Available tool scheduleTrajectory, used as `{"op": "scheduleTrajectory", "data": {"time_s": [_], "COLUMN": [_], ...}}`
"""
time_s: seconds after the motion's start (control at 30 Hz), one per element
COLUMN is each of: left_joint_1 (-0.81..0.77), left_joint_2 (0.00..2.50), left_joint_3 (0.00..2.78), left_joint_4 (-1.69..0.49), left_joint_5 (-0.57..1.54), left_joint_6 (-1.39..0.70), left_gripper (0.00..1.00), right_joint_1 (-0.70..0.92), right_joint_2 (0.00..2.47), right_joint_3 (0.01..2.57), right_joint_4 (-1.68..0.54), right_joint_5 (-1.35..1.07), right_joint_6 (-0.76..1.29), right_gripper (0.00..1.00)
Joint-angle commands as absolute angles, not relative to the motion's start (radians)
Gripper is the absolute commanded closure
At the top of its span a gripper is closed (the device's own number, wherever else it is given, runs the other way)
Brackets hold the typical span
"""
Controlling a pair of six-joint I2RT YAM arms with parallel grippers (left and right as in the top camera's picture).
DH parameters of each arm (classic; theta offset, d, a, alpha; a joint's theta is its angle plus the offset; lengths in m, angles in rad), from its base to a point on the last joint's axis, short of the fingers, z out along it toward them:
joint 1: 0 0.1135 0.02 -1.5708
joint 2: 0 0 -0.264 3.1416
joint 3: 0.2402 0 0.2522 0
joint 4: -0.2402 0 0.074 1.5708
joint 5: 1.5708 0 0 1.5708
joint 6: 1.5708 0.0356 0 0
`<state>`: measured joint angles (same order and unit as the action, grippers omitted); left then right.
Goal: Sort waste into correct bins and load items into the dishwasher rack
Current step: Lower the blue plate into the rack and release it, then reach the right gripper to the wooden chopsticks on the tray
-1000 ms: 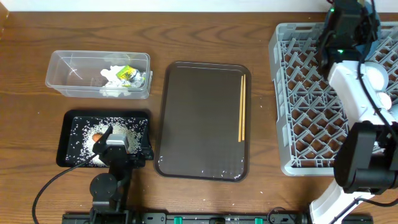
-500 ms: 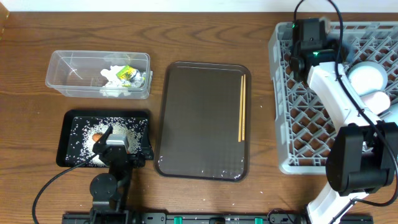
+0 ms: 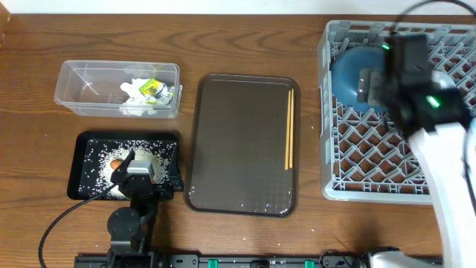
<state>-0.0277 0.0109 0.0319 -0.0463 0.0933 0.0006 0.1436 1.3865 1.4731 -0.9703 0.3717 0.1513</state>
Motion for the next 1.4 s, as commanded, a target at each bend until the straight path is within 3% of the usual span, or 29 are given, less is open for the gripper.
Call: {"op": "scheduleTrajectory", "data": {"time_s": [0.0,0.17,0.27,0.53,0.77,1.37], "left_joint_1": [-0.022,-0.022,-0.022,-0.022,-0.022,-0.022], "left_joint_2": [0.005,0.005,0.005,0.005,0.005,0.005], "left_joint_3": [0.004,0.004,0.004,0.004,0.004,0.004], "left_joint_4": [-0.062,-0.062,-0.062,-0.062,-0.062,-0.062], "left_joint_5": [0.089,0.089,0.089,0.089,0.089,0.089], "left_joint_6": [0.007,0.007,0.007,0.007,0.007,0.007], "left_gripper": [0.01,0.01,0.01,0.01,0.01,0.01], "right_joint_1": [0.144,0.170,0.225,0.462,0.564,0.559], "right_joint_2": [1.277,1.181,1.189,1.401,1.680,2.072], "right_joint_3": [1.491,1.490,1.486,1.477,1.477,1.477], "right_joint_4": [-0.980,-0.969,-0.950,-0.950,-0.914,-0.861], "right_joint_5": [0.089,-0.339,-0.409,-0.134,-0.009,0.001], "right_joint_6": [0.202,0.202,0.202,0.376,0.492,0.668], "right_gripper": [0.01,0.01,0.01,0.01,0.01,0.29]}}
